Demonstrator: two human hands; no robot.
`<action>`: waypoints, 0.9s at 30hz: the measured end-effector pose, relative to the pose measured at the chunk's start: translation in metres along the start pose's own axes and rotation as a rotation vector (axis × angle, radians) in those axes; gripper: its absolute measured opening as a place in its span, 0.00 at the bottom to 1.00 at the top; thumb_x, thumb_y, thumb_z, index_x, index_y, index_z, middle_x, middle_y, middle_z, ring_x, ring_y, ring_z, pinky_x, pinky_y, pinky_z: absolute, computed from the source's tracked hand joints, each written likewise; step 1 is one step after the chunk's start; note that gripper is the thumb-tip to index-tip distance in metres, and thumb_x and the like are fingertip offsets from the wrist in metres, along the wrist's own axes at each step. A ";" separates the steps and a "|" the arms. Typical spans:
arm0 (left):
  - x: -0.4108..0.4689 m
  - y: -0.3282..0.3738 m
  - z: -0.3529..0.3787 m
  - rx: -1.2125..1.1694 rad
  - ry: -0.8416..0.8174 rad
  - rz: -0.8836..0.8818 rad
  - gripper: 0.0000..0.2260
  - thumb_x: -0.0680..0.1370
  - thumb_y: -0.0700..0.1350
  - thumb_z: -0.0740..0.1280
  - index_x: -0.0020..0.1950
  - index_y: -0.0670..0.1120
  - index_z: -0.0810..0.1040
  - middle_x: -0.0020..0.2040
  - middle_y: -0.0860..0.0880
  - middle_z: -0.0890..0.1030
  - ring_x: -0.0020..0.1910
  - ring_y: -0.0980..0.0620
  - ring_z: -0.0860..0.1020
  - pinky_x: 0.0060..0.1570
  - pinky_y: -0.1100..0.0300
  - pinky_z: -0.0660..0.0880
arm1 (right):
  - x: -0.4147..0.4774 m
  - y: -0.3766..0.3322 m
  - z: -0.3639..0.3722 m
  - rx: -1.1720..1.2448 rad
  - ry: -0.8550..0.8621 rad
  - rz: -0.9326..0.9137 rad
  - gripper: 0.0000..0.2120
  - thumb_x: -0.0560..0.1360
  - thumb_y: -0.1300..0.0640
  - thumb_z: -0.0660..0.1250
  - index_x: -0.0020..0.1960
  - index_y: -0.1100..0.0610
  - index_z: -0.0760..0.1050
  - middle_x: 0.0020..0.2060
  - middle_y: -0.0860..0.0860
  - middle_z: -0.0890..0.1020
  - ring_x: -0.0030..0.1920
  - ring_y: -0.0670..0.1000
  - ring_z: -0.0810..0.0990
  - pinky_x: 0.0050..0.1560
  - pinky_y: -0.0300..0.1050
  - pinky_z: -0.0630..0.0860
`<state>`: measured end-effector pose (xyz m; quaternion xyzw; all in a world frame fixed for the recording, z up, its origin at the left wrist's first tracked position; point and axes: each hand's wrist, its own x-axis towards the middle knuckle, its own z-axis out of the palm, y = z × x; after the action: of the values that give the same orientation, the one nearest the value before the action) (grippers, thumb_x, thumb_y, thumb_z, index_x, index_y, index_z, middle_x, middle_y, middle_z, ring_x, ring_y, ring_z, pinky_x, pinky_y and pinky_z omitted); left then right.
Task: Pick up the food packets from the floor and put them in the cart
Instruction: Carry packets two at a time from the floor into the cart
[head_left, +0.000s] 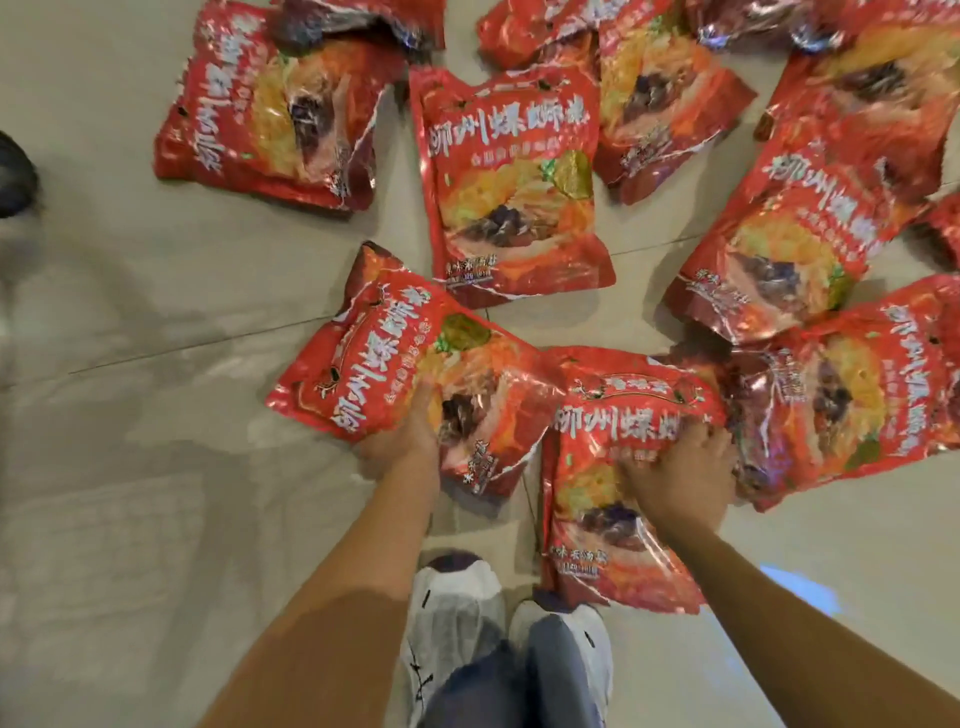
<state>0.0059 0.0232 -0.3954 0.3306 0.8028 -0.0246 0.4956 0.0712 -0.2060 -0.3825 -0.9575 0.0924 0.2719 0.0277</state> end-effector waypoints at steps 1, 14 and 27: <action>0.008 -0.004 0.006 -0.083 0.026 0.026 0.53 0.51 0.65 0.78 0.69 0.43 0.66 0.64 0.43 0.75 0.62 0.41 0.75 0.62 0.46 0.73 | 0.003 0.003 0.006 0.023 0.042 0.029 0.47 0.62 0.40 0.76 0.70 0.63 0.61 0.67 0.64 0.66 0.67 0.65 0.64 0.64 0.60 0.67; 0.006 -0.004 -0.007 -0.295 -0.121 -0.019 0.39 0.58 0.47 0.82 0.63 0.47 0.66 0.53 0.48 0.77 0.55 0.42 0.77 0.54 0.40 0.76 | 0.011 0.023 -0.014 0.767 -0.368 0.405 0.15 0.62 0.58 0.80 0.43 0.59 0.77 0.27 0.52 0.79 0.23 0.49 0.73 0.24 0.39 0.73; -0.158 0.096 -0.136 0.260 -0.251 0.594 0.36 0.58 0.43 0.82 0.61 0.50 0.69 0.51 0.53 0.78 0.50 0.51 0.77 0.56 0.57 0.70 | -0.082 0.002 -0.205 0.800 -0.240 0.224 0.20 0.61 0.56 0.80 0.49 0.60 0.77 0.39 0.56 0.82 0.31 0.53 0.80 0.36 0.47 0.80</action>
<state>-0.0006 0.0679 -0.1703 0.6046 0.5943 -0.0220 0.5298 0.1078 -0.2161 -0.1654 -0.8171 0.2902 0.3253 0.3773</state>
